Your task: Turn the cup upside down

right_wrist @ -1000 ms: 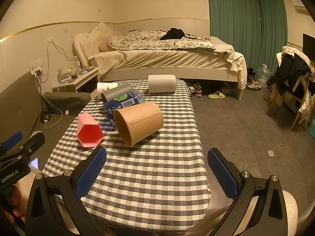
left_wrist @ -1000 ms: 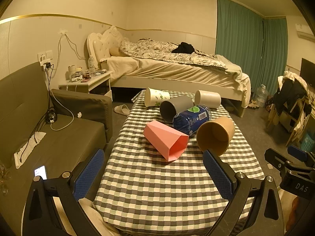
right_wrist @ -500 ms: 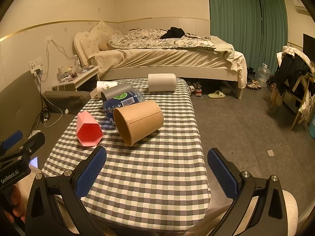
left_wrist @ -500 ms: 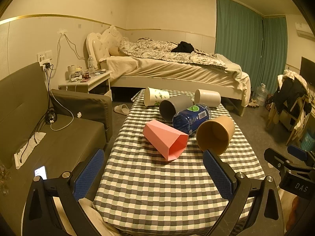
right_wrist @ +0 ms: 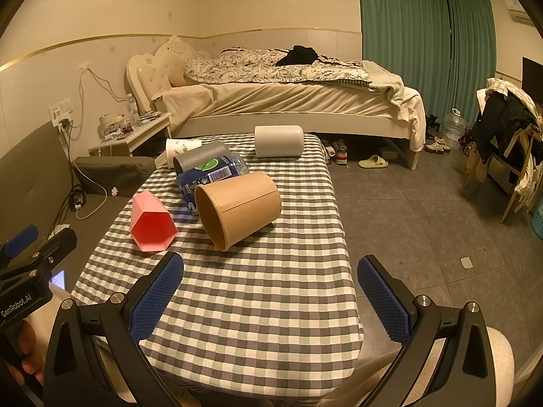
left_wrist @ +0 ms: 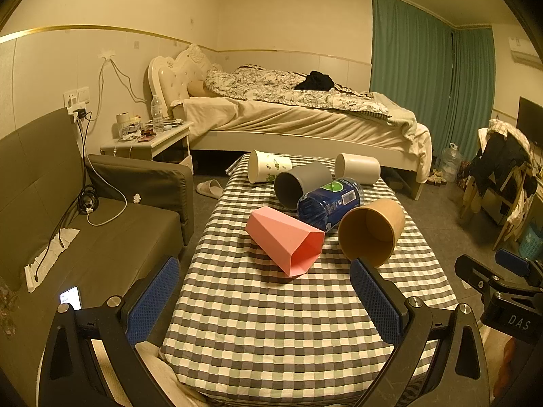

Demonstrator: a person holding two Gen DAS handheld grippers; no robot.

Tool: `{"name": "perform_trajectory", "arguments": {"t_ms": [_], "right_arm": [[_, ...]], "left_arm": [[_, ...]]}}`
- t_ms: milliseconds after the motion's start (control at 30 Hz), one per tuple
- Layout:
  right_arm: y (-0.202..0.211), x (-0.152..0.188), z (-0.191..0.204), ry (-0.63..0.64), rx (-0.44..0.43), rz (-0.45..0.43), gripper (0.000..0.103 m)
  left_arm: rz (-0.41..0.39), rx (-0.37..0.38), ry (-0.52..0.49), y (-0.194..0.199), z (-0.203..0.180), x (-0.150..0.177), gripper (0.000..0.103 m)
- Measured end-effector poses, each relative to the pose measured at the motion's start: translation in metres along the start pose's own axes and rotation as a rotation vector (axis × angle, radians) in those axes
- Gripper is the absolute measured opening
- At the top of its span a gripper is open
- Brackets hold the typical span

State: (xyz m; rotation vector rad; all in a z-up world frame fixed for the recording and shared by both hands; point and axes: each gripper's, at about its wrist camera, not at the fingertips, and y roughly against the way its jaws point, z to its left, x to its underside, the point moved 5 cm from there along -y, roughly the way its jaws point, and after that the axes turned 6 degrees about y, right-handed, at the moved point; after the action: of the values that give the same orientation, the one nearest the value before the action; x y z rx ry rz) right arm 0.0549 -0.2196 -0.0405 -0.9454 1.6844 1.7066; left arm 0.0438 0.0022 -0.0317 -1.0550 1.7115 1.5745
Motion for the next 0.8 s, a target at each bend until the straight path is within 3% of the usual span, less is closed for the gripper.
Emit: {"name": "perform_trajectory", "arguments": {"t_ms": [800], "right_arm": [[-0.0037, 0.0031, 0.0027, 0.014, -0.002, 0.006, 0.103]], "left_arm": [[0.008, -0.005, 0.000, -0.0041, 0.0016, 0.0041, 0.103]]}}
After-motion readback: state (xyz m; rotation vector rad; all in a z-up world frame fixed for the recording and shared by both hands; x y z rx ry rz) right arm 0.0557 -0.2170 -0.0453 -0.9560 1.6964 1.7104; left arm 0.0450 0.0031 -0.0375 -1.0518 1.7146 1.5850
